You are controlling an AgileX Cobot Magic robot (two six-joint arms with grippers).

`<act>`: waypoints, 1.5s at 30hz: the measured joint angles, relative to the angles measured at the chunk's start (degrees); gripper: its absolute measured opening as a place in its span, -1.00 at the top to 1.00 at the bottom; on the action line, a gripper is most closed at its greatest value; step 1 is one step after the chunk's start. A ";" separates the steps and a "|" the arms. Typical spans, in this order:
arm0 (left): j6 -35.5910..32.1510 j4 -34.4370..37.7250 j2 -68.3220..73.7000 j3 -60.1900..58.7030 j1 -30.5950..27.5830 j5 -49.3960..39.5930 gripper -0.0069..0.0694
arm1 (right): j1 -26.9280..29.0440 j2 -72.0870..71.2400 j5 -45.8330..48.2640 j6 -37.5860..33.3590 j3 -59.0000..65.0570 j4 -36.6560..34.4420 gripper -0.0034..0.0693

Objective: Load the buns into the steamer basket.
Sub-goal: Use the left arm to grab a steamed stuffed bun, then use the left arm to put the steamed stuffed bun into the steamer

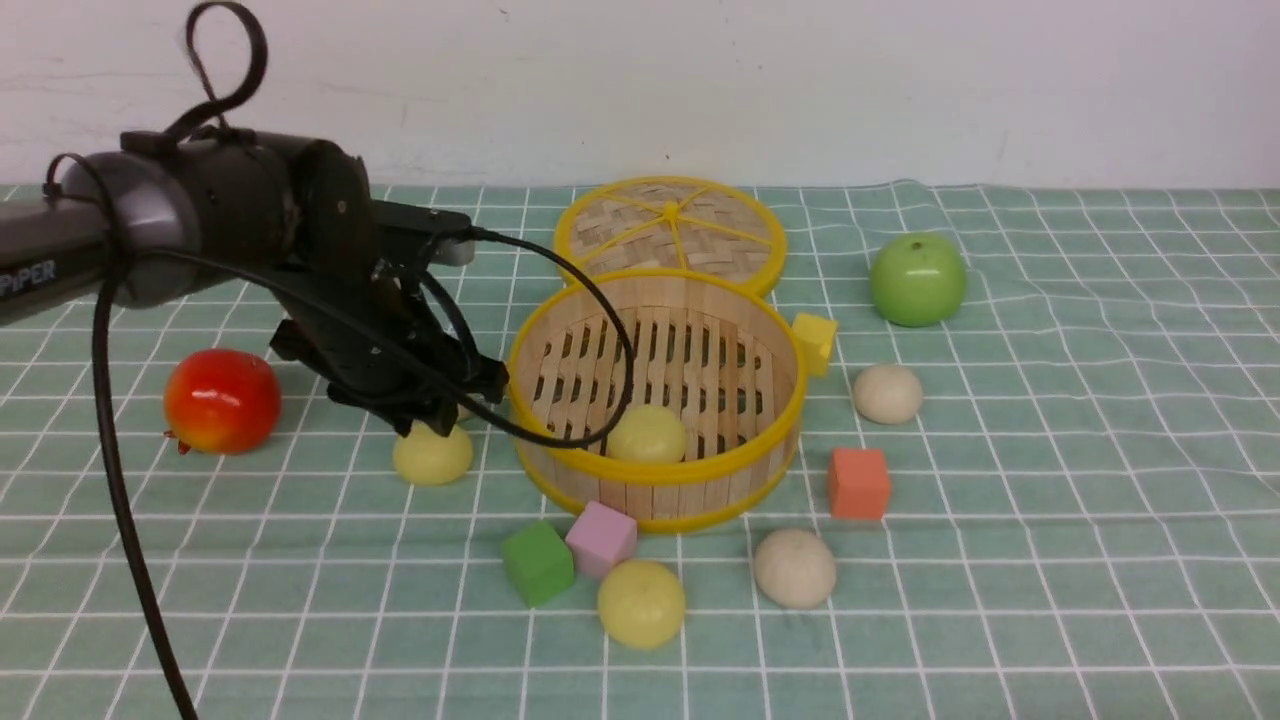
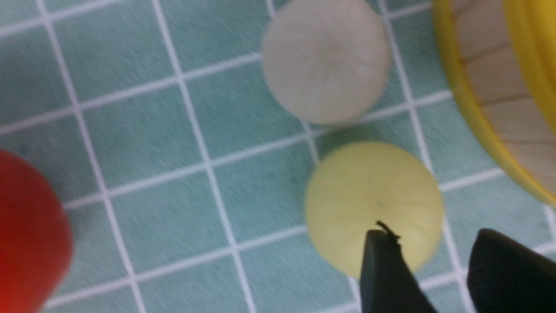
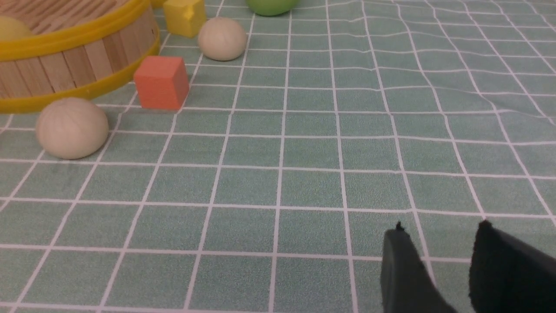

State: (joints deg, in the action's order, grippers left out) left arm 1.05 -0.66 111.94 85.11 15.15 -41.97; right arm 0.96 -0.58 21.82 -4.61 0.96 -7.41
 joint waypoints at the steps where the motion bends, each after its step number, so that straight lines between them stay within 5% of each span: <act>1: 0.29 -0.65 0.33 0.00 0.00 0.72 0.05 | 0.00 0.00 0.00 0.00 0.00 0.00 0.25; 14: 2.43 -2.28 4.96 0.00 0.00 5.96 0.08 | 0.00 0.00 0.00 0.00 0.00 0.00 0.25; 21: 2.56 -1.63 4.29 0.16 0.05 0.35 0.84 | 0.00 0.00 0.00 0.00 0.00 0.00 0.25; 27: 0.93 3.94 -3.93 0.04 2.57 -3.21 0.85 | 0.00 0.00 0.00 0.00 0.00 0.00 0.25; 37: -5.89 10.21 -4.27 0.04 6.84 18.22 0.85 | 0.00 0.00 0.00 0.00 0.00 0.00 0.25; 45: -6.07 9.86 1.97 0.04 6.72 22.39 0.85 | 0.00 0.00 0.00 0.00 0.00 0.00 0.25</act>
State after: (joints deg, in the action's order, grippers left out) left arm -5.01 9.21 113.91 85.15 21.88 -19.59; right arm 0.96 -0.58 21.82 -4.61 0.96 -7.41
